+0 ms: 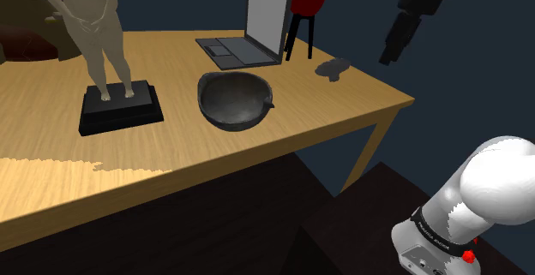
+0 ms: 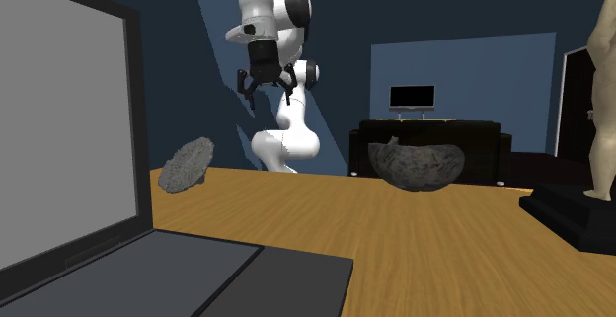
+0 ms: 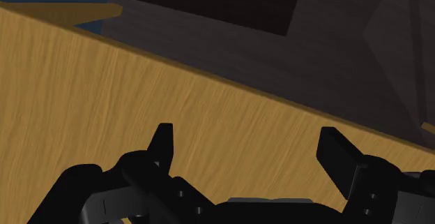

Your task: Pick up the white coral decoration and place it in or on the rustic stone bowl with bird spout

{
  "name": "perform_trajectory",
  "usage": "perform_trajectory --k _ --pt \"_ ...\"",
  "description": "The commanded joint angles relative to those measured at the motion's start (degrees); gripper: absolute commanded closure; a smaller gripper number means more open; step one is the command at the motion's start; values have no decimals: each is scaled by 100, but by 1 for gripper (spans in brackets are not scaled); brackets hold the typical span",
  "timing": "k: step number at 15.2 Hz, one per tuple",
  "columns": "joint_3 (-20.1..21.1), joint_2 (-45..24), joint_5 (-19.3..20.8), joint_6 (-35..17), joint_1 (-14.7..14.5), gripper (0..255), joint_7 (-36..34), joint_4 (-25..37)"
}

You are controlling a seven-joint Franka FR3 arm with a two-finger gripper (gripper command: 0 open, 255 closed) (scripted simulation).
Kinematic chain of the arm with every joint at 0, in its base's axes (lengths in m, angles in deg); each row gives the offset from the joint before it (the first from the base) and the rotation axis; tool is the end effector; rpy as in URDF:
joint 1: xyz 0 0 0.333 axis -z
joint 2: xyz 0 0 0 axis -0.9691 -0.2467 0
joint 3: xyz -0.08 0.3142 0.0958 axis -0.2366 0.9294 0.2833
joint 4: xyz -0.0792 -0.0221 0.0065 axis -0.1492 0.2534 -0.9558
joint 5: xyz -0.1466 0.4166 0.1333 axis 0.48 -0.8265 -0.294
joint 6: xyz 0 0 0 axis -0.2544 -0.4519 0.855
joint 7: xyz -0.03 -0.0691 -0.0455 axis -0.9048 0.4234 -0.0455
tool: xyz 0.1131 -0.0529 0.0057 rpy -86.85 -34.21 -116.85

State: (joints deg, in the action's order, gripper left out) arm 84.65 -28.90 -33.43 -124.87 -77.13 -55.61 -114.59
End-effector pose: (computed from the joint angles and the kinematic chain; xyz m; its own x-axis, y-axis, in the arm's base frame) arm 0.3544 0.0191 0.6283 0.9806 0.1944 0.0246 0.1959 -0.9729 -0.1231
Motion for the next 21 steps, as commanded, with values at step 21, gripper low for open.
perform_trajectory --k 21 --pt "-1007 -1509 2566 -4172 -802 0 4705 -697"
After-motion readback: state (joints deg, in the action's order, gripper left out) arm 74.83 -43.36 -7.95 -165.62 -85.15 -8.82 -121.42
